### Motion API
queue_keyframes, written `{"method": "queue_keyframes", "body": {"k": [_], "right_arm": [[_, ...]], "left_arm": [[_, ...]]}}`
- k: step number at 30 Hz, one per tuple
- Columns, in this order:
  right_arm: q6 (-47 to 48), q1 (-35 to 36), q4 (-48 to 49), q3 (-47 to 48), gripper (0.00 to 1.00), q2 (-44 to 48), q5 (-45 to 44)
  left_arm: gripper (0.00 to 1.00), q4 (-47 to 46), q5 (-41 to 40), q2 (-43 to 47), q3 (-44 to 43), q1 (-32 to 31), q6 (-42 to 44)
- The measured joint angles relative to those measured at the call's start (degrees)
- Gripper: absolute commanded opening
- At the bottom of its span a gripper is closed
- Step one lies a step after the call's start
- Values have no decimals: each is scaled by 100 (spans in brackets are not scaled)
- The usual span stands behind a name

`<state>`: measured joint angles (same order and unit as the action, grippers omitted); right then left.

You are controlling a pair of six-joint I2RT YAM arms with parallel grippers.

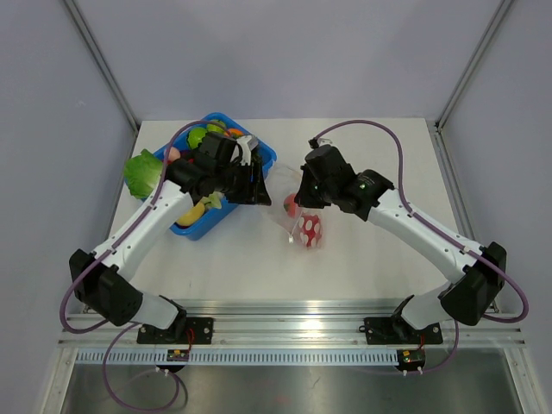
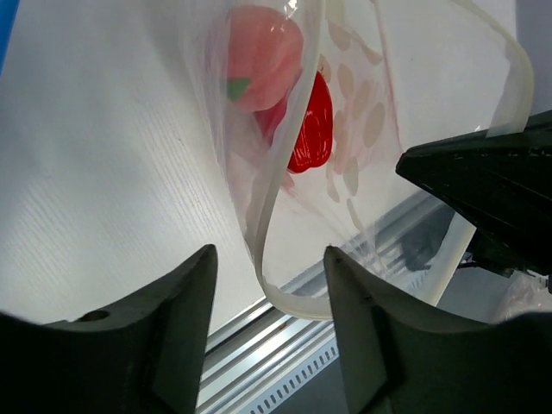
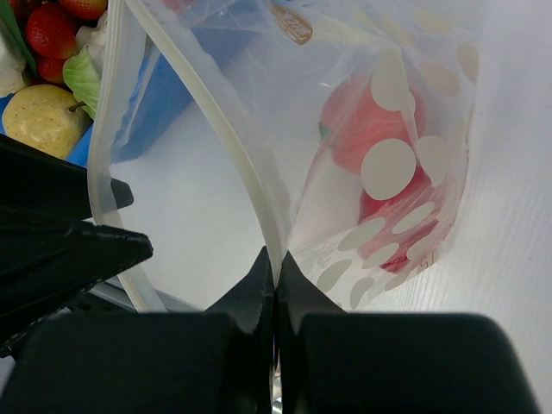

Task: Place the food in the zip-top bag and seal the zipper
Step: Adjust the zipper food storage bag at the center of the board.

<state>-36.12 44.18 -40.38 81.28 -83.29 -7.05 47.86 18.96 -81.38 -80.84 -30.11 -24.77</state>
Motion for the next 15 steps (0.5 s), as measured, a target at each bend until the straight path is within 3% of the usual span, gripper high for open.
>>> {"method": "queue_keyframes", "body": {"k": [4, 5, 7, 10, 11, 12, 15], "right_arm": [[13, 0, -59, 2, 4, 11, -101], [31, 0, -116, 2, 7, 22, -164], [76, -28, -264, 7, 19, 59, -284], [240, -136, -590, 120, 20, 103, -481], [291, -166, -706, 208, 7, 103, -584], [361, -192, -793, 297, 2, 109, -640], [448, -214, -916, 487, 4, 164, -745]], "left_arm": [[17, -125, 13, -179, 0, 0, -35], [0, -129, 17, -223, 0, 0, -33], [0, -129, 35, -295, -4, 0, -46], [0, -83, 114, -426, -151, -2, -28], [0, -81, 173, -472, -256, -2, -28], [0, -96, 227, -507, -363, -7, -26], [0, -122, 387, -557, -649, -22, -24]]}}
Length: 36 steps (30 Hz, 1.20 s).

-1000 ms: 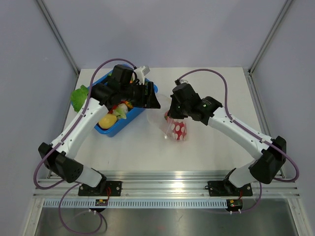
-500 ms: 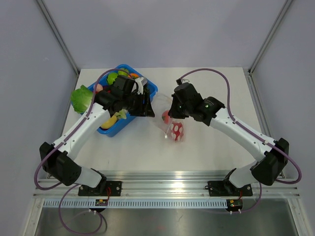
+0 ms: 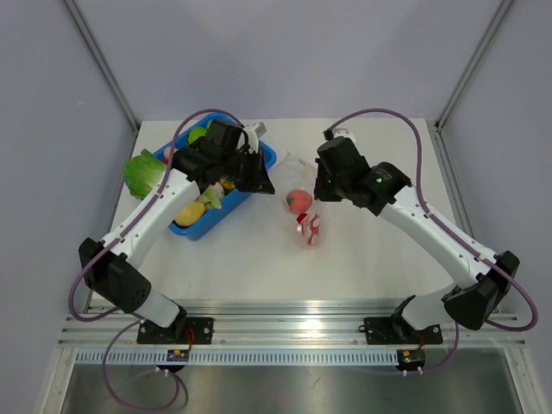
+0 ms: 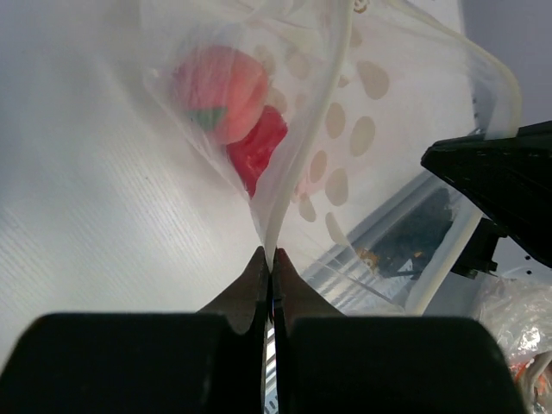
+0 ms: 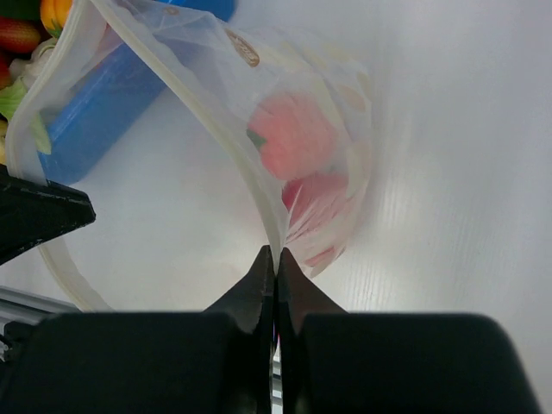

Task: Place the food in the zip-top bag and seal the zipper
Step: Adjust the zipper food storage bag at the center of the board.

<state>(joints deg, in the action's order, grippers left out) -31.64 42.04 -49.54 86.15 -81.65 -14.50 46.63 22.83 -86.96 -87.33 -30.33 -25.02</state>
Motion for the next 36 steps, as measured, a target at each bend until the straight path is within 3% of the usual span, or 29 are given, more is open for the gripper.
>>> {"method": "queue_keyframes", "body": {"k": [3, 16, 22, 25, 26, 29, 32, 36], "right_arm": [[94, 0, -98, 155, 0, 28, -17], [234, 0, -389, 603, 0, 328, -153], [199, 0, -122, -7, 0, 372, -133], [157, -2, -111, -317, 22, 122, -133], [151, -2, -114, -389, 39, 66, -136], [184, -4, -129, -415, 49, 0, -142], [208, -4, -129, -382, 49, 2, -153], [197, -4, -129, -380, 25, 2, -157]], "left_arm": [[0, -37, 144, -4, -155, -7, 4], [0, 133, 157, -337, -546, -11, 243], [0, 125, 195, -807, -581, -11, 409], [0, 116, 240, -1075, -409, -15, 448], [0, 133, 251, -1110, -341, -15, 455], [0, 144, 280, -1128, -284, -15, 463], [0, 111, 343, -1104, -284, -17, 468], [0, 81, 422, -1102, -284, -17, 466]]}}
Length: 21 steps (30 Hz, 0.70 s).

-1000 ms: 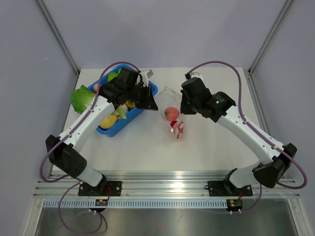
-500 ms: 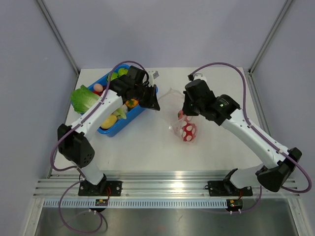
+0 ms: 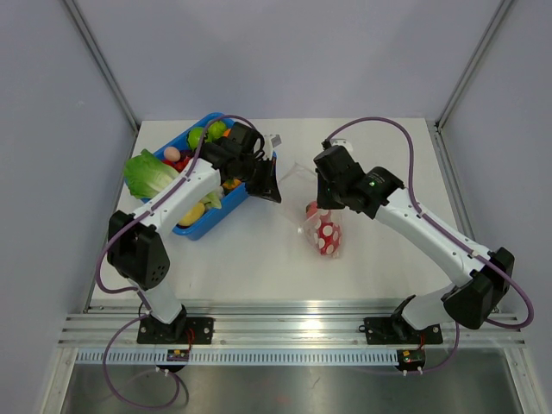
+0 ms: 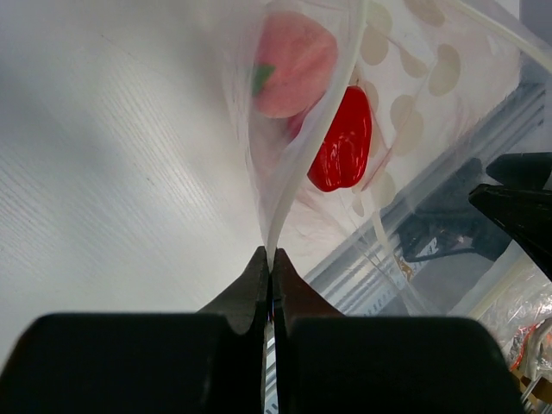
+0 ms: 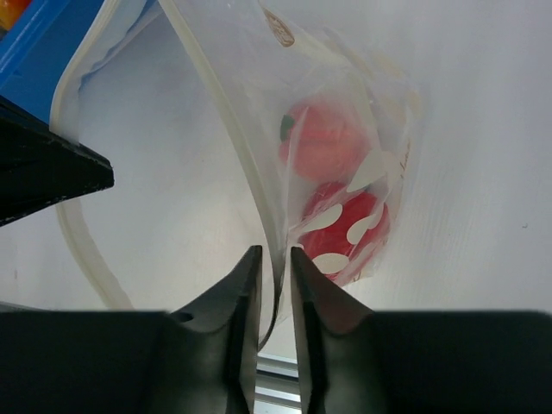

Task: Place the food in the zip-top bag and seal the zipper
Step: Adjust the zipper food storage bag at the center of the board.

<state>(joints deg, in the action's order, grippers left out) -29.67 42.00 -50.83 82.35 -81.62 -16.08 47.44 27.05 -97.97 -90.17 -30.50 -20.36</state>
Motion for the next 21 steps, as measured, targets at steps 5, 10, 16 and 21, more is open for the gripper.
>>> {"method": "queue_keyframes", "body": {"k": [5, 10, 16, 21], "right_arm": [[-70, 0, 26, 2, 0, 4, -101], [-127, 0, 70, 2, 0, 52, -101], [-208, 0, 293, 2, 0, 68, -87], [-286, 0, 452, 2, 0, 68, 9]], "left_arm": [[0, -7, 20, 4, 0, -4, 24], [32, 63, -7, 4, -28, -4, 162], [59, 463, -164, 22, -627, 20, 411], [58, 481, -151, 328, -861, 310, 448]]}}
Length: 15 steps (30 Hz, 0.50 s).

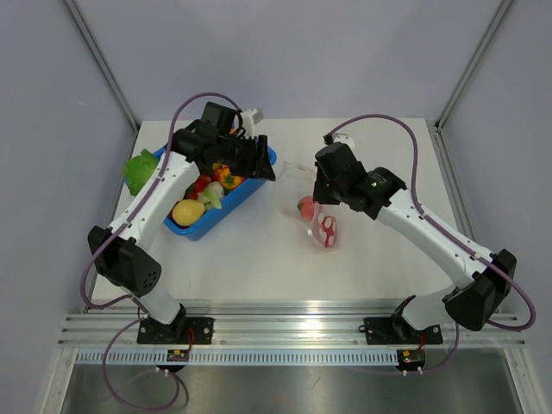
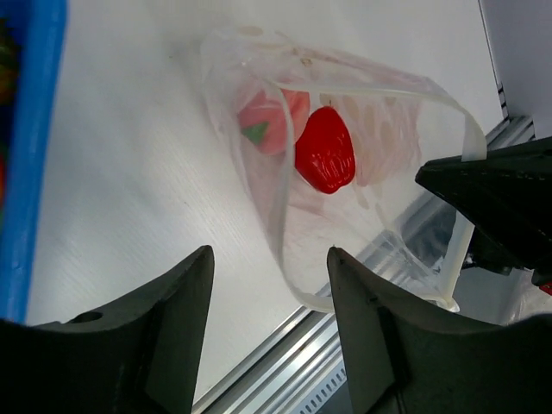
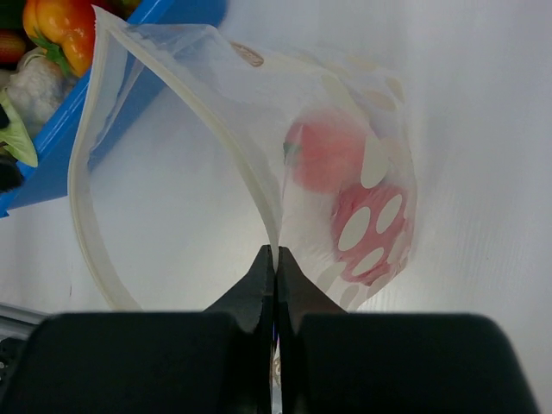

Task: Place the food in the zip-top bag and seal the zipper
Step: Adjust the zipper food storage bag at the center of the board, then pick up the fake vegetable from the bin.

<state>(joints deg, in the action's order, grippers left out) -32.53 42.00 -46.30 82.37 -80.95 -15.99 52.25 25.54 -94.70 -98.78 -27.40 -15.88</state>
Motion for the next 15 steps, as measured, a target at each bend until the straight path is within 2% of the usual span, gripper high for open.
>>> {"method": "queue_keyframes", "body": {"k": [3, 5, 8, 13, 15], "right_arm": [[-31, 0, 74, 0, 0, 0, 63], [-37, 0, 114, 0, 0, 0, 72], [-42, 0, 133, 0, 0, 0, 109], [-42, 0, 149, 0, 0, 0, 197], [-46, 0, 149, 0, 0, 0, 208]], "left_arm": [[82, -28, -7, 177, 0, 439, -42], [90, -48, -122, 212, 0, 748, -118], [90, 4, -656, 103, -46, 1084, -188], [88, 35, -1283, -474, -136, 1182, -258], [94, 2, -1475, -730, -131, 1182, -299]]}}
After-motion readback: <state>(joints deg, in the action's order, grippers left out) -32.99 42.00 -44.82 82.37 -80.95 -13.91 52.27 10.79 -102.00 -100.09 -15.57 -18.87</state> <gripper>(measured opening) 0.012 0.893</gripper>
